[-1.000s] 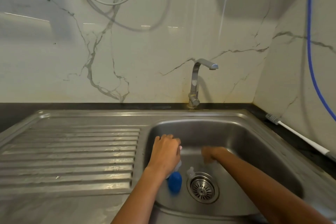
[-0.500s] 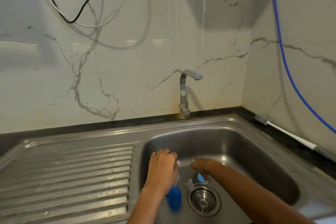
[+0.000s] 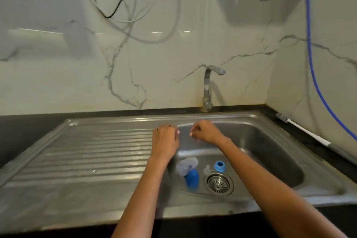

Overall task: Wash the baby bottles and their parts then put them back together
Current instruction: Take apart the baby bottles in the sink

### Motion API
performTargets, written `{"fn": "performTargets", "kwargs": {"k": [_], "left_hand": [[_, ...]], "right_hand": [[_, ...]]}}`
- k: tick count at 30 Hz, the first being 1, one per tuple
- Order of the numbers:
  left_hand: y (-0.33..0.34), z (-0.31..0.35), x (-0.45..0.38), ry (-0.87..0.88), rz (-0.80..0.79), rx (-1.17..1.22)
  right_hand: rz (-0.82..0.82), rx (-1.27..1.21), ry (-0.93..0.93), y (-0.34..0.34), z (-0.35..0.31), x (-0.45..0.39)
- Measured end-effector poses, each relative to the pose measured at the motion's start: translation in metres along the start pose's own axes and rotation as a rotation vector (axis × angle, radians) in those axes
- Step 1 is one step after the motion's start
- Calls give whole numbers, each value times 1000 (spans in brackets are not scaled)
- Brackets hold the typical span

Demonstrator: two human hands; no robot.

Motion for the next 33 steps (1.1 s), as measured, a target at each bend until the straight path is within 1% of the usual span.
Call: {"fn": "performTargets", "kwargs": {"k": [2, 4, 6, 9, 12, 14, 16, 19, 21, 25, 28, 31, 33], "left_hand": [[-15, -18, 7, -50, 8, -36], [-32, -43, 19, -110, 20, -83], [-46, -74, 35, -173, 34, -129], [-69, -130, 64, -295, 42, -236], [-91, -185, 90, -397, 31, -336], [-104, -221, 104, -444, 27, -414], [-114, -254, 111, -477, 11, -484], [-124, -298, 109, -528, -46, -641], [-129, -323, 103, -568, -94, -759], [-133, -366, 91, -684, -228, -964], [-136, -387, 86, -753, -290, -1069], [-135, -396, 82, -785, -309, -1062], [-134, -393, 80, -778, -273, -976]], "right_hand": [[99, -103, -36, 3, -24, 7], [149, -203, -61, 18, -48, 13], [163, -338, -66, 43, -72, 15], [111, -460, -124, 97, -125, 16], [45, -435, -236, 151, -179, 20], [-6, -413, -278, 185, -206, 22], [-49, -376, -286, 213, -224, 23], [-62, -317, -323, 243, -241, 20], [-63, -285, -343, 255, -248, 15], [-81, -303, -354, 271, -255, 8], [-93, -299, -376, 277, -257, 5], [-102, -283, -384, 277, -256, 3], [-110, -275, -377, 274, -253, 3]]}}
Point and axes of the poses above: each hand's wrist, its own x-axis away from the middle knuckle, its own y-axis out of the palm, z = x × y, the point moved 3 cm from there along -x, towards the middle knuckle, and after that the axes turned 14 degrees about -x, right-handed, at the moved point
